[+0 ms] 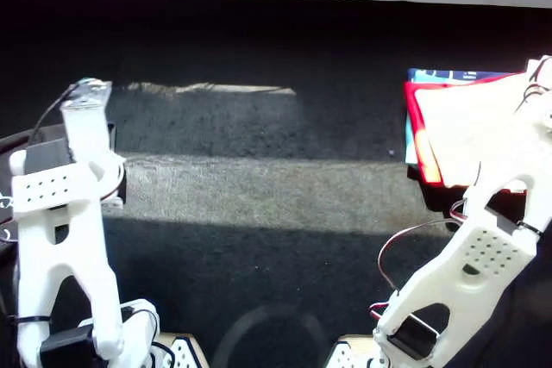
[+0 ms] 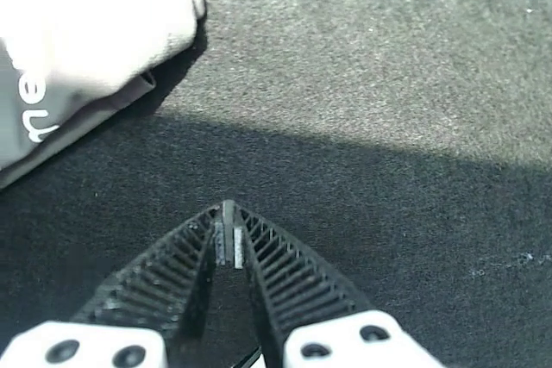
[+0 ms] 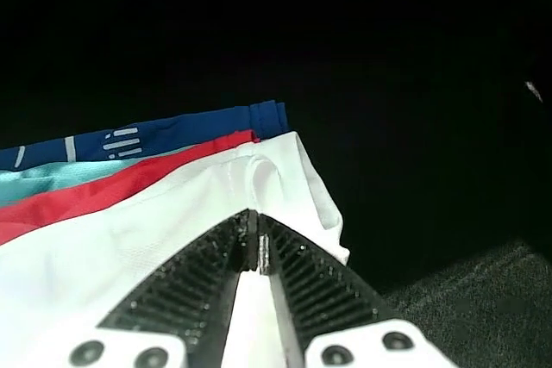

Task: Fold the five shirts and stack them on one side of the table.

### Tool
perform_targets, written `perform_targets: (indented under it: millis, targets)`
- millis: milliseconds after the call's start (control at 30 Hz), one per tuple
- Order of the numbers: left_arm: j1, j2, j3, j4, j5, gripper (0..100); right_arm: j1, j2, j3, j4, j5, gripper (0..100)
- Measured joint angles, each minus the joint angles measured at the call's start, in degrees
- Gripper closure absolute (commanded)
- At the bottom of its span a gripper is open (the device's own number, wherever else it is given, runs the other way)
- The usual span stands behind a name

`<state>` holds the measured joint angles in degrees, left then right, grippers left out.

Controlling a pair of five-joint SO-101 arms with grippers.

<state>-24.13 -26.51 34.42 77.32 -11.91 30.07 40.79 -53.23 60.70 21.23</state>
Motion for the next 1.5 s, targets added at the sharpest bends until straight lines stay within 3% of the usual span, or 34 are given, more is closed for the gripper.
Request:
perform_targets:
  millis: [367,600,700,833,933,1167,1367,1500]
  targets:
    - [-12.22,0.00,0.00,0.00,-4.75,99,3.52,10.02,0.00,-10.02,0.00,99.1]
    - [-15.12,0.00,0.00,0.00,-4.75,99,5.19,10.11,-4.40,-8.79,-1.76,99.1]
    - [-17.23,0.00,0.00,0.00,-4.75,98,5.98,10.02,-10.81,-5.36,-8.18,98.6]
    - [-22.95,0.00,-1.58,-0.70,-5.19,85,5.89,9.93,-19.60,0.53,-11.34,98.5]
    - [-29.19,0.00,-4.13,-2.37,-8.09,78,4.40,9.93,-24.70,7.03,-8.53,98.5]
    - [-43.34,0.00,-7.56,-11.69,-13.89,79,-1.58,9.85,-35.25,23.91,-1.41,98.0]
    - [-47.82,3.25,-7.21,-21.10,-17.14,79,-5.89,9.67,-40.97,36.22,-0.26,85.9]
    - [-50.64,10.64,-8.18,-22.68,-17.23,79,-8.88,9.67,-41.05,39.56,3.16,85.3]
